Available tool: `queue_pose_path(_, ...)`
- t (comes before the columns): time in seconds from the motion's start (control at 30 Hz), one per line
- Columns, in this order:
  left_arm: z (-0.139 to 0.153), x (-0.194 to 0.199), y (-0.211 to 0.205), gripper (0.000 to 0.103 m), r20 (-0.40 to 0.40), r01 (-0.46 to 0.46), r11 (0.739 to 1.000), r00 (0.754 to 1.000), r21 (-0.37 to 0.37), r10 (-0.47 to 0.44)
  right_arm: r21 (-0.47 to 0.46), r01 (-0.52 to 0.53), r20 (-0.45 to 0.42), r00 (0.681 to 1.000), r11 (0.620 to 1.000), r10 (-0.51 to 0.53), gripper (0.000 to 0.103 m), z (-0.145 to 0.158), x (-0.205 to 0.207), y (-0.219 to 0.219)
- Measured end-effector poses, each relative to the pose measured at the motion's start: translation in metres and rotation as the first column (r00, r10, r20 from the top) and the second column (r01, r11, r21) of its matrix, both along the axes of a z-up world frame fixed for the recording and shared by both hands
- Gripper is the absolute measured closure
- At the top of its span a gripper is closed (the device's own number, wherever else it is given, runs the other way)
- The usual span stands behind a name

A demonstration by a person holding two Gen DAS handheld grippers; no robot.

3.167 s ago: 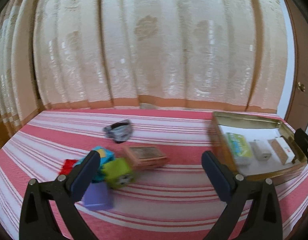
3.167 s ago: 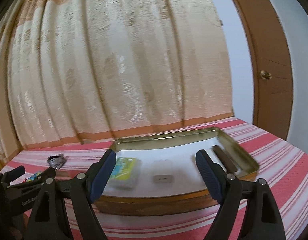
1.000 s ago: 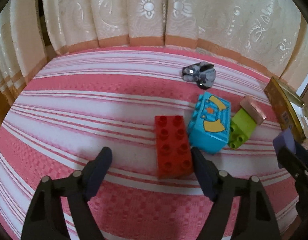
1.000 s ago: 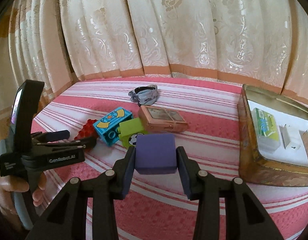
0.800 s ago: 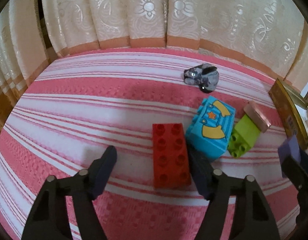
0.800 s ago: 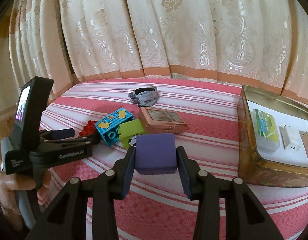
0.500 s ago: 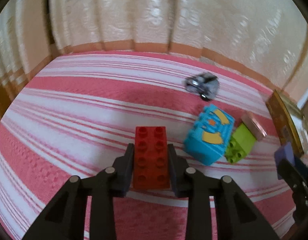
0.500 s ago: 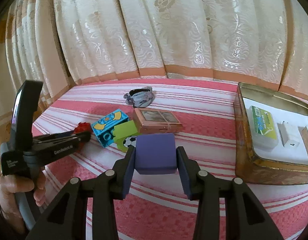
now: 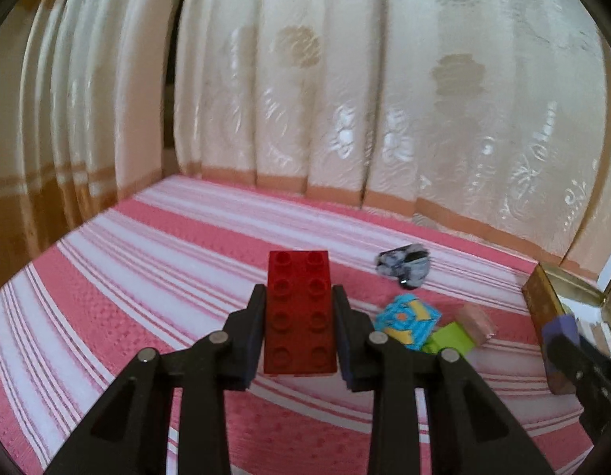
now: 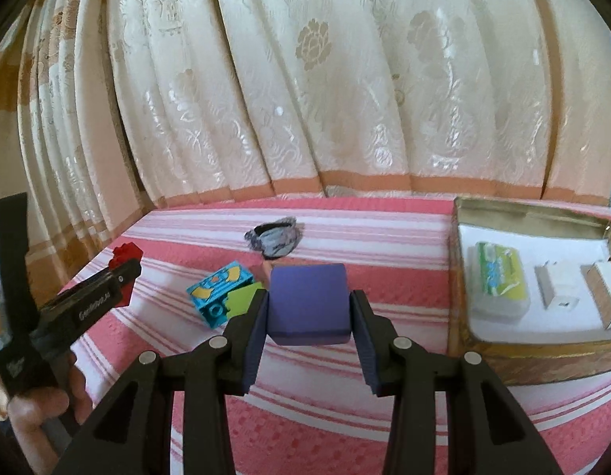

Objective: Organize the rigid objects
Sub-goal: 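Carry the red brick and purple block over the tin tray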

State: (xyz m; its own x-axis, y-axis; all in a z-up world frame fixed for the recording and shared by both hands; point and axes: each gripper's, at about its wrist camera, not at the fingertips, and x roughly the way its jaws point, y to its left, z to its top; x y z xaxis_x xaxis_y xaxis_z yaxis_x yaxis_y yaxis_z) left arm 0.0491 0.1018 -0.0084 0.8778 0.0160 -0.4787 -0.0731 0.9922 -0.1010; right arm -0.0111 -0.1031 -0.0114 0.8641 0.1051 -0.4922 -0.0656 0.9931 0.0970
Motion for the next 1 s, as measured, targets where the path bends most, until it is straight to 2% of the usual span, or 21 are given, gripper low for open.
queue_pose_path(0.13,0.004,-0.007,-0.025,0.073,0.038,0.024,0.998,0.999,0.066,-0.026,-0.030,0.028,0.032,0.999,0.999,-0.027,0.059,0.004,-0.001,-0.003)
queue_pose_path(0.33,0.006,-0.013,-0.046,0.073,0.059,0.037,0.993,0.997,0.113,-0.043,-0.020,0.040,0.034,0.999,0.999,-0.039,0.059,0.005,-0.001,-0.013)
queue_pose_path(1.0,0.005,-0.022,-0.071,0.072,0.070,0.038,0.992,0.996,0.117,-0.047,-0.036,0.069,0.060,0.996,0.997,-0.067,0.059,0.009,-0.009,-0.036)
